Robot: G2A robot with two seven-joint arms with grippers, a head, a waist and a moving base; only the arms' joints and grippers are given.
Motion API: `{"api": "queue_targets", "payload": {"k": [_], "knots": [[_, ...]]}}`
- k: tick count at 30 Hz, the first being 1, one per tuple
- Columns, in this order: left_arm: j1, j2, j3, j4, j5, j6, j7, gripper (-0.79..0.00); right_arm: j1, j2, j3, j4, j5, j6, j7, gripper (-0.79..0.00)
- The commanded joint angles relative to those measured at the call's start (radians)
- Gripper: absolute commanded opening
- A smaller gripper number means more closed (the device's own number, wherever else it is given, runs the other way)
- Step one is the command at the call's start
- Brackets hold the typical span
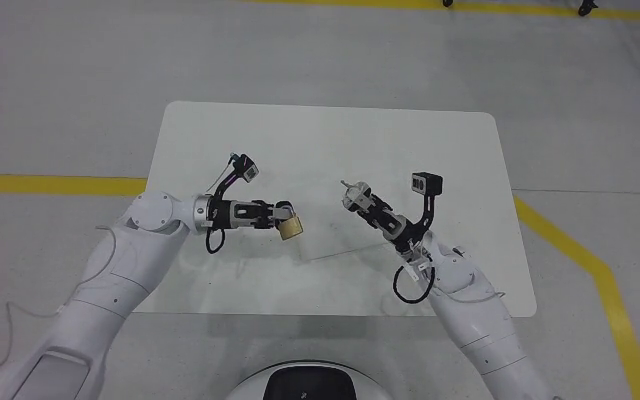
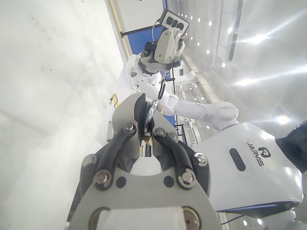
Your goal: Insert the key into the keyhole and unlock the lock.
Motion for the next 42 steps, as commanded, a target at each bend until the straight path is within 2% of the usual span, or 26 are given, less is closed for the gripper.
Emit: {"api": "queue_targets", "payload": {"k": [1, 5, 8, 15, 18, 20, 25, 29, 34, 38, 42], "knots": [[0.000, 0.000, 0.000, 0.000, 0.000, 0.000, 0.000, -0.785, 0.000, 0.000, 0.000, 0.000, 0.000, 0.000, 0.000, -0.785], [0.016, -0.002, 0.007, -0.015, -0.016, 0.090, 0.033, -0.785, 0.000, 0.000, 0.000, 0.000, 0.000, 0.000, 0.000, -0.785], [0.010, -0.009, 0.003, 0.003, -0.169, 0.283, -0.001, -0.785, -0.002, 0.001, 0.004, -0.008, -0.019, 0.006, -0.003, -0.785], [-0.085, -0.017, 0.046, 0.089, -0.190, 0.718, -0.005, -0.785, -0.060, 0.022, 0.131, -0.133, -0.325, -0.089, -0.039, -0.785], [-0.132, -0.026, 0.084, 0.120, -0.170, 0.867, -0.010, -0.785, -0.101, 0.030, 0.198, -0.200, -0.472, -0.096, -0.066, -0.785], [-0.164, -0.033, 0.108, 0.145, -0.168, 0.944, -0.008, -0.785, -0.124, 0.035, 0.237, -0.240, -0.579, -0.099, -0.073, -0.785], [-0.240, -0.055, 0.204, 0.181, -0.200, 1.058, 0.106, -0.785, -0.163, 0.044, 0.304, -0.342, -0.879, -0.057, -0.080, -0.785], [-0.300, -0.070, 0.294, 0.167, -0.216, 1.114, 0.162, -0.785, -0.179, 0.051, 0.326, -0.410, -0.994, -0.064, -0.081, -0.785], [-0.368, -0.080, 0.406, 0.161, -0.208, 1.109, 0.157, -0.785, -0.186, 0.062, 0.350, -0.503, -1.125, -0.050, -0.015, -0.785], [-0.404, -0.080, 0.474, 0.181, -0.224, 1.041, 0.089, -0.785, -0.203, 0.068, 0.364, -0.557, -1.170, -0.031, 0.005, -0.785], [-0.428, -0.070, 0.509, 0.247, -0.249, 0.915, -0.037, -0.785, -0.213, 0.068, 0.365, -0.567, -1.157, -0.014, -0.009, -0.785]]}}
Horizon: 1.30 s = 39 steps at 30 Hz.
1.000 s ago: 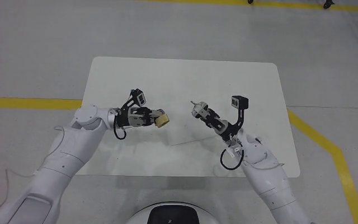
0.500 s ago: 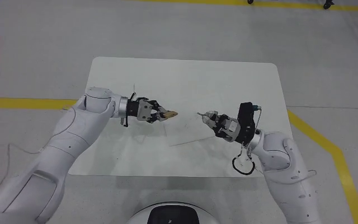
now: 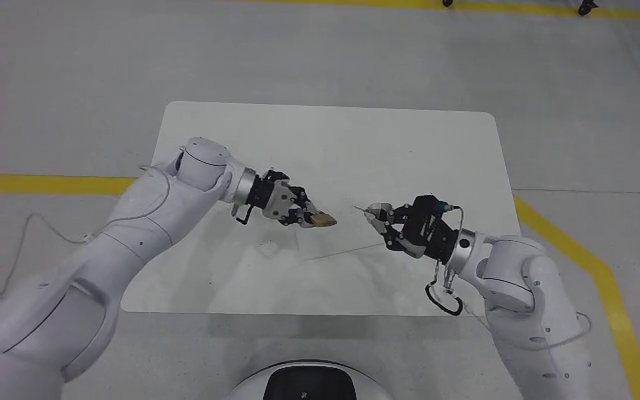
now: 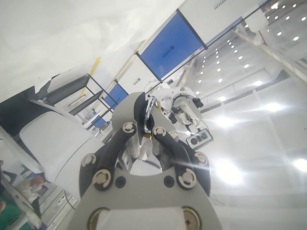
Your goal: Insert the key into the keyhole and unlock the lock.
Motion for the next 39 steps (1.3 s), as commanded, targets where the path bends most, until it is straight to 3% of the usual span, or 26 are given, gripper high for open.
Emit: {"api": "queue_targets", "payload": {"k": [1, 16, 22, 27, 39], "knots": [[-0.008, 0.004, 0.002, 0.049, -0.024, -0.080, -0.080, -0.785, 0.001, 0.000, 0.000, 0.001, 0.000, -0.001, 0.001, -0.785], [-0.008, 0.004, 0.002, 0.049, -0.024, -0.080, -0.080, -0.785, 0.001, 0.000, -0.001, -0.003, -0.005, -0.001, 0.002, -0.785], [0.018, 0.007, -0.010, 0.014, -0.018, -0.048, -0.040, -0.785, 0.046, 0.011, -0.054, -0.118, -0.119, -0.076, 0.096, -0.785], [0.030, 0.009, -0.008, 0.015, -0.053, -0.041, -0.041, -0.785, 0.063, 0.020, -0.111, -0.216, -0.208, -0.085, 0.255, -0.785], [0.027, -0.011, 0.084, 0.023, -0.169, 0.012, 0.012, -0.785, 0.143, 0.030, -0.255, -0.227, -0.244, -0.078, 0.424, -0.785]]}}
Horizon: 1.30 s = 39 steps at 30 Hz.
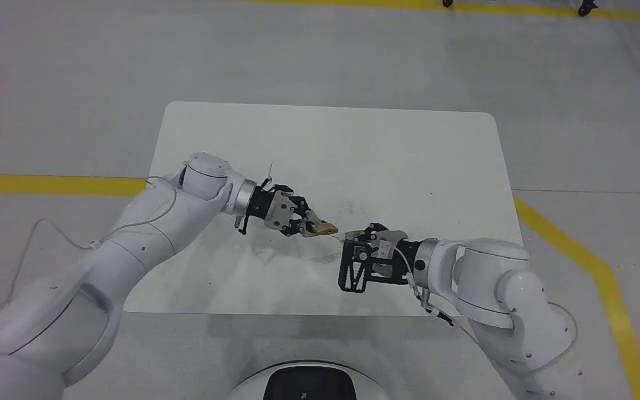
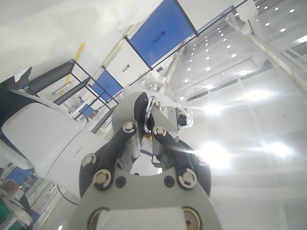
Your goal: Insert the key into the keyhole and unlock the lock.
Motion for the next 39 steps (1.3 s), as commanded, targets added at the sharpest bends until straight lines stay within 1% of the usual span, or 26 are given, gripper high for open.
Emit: {"api": "queue_targets", "payload": {"k": [1, 7, 15, 20, 27, 39], "knots": [[-0.006, -0.006, 0.022, 0.012, -0.024, 0.011, 0.011, -0.785, 0.008, 0.002, -0.013, -0.001, -0.004, 0.009, 0.008, -0.785], [-0.033, -0.021, 0.064, 0.051, -0.054, 0.009, 0.009, -0.785, 0.013, 0.013, -0.051, -0.032, -0.078, 0.056, 0.054, -0.785], [-0.059, -0.039, 0.112, 0.088, -0.073, 0.000, 0.000, -0.785, 0.031, 0.033, -0.103, -0.058, -0.124, 0.086, 0.085, -0.785], [-0.070, -0.048, 0.131, 0.111, -0.084, -0.012, -0.012, -0.785, 0.065, 0.041, -0.146, -0.043, -0.130, 0.101, 0.100, -0.785], [-0.084, -0.057, 0.162, 0.133, -0.097, -0.019, -0.019, -0.785, 0.114, 0.046, -0.187, -0.012, -0.100, 0.130, 0.128, -0.785], [-0.102, -0.069, 0.204, 0.158, -0.127, -0.028, -0.028, -0.785, 0.159, 0.059, -0.238, 0.012, -0.107, 0.165, 0.163, -0.785]]}}
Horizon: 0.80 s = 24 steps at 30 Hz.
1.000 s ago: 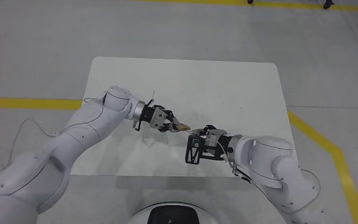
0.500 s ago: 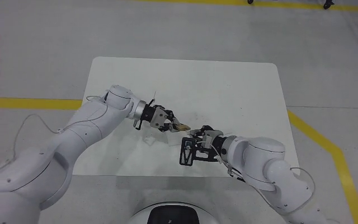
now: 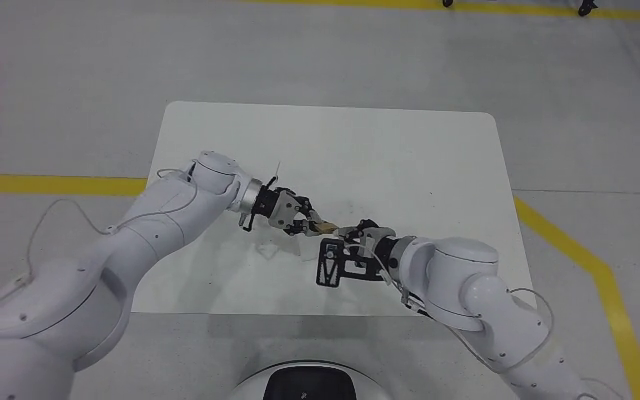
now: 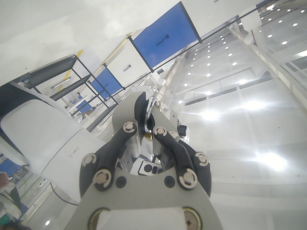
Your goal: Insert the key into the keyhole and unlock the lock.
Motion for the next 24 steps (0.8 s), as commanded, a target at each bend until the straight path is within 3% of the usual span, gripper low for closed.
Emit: {"api": "queue_targets", "payload": {"k": [1, 24], "knots": [[-0.002, -0.002, 0.006, 0.003, -0.004, -0.001, -0.001, -0.785, 0.005, 0.002, -0.005, 0.000, 0.001, 0.004, 0.004, -0.785], [-0.015, -0.012, 0.046, 0.020, -0.035, -0.003, -0.003, -0.785, 0.055, 0.015, -0.083, 0.004, -0.006, 0.032, 0.032, -0.785]]}}
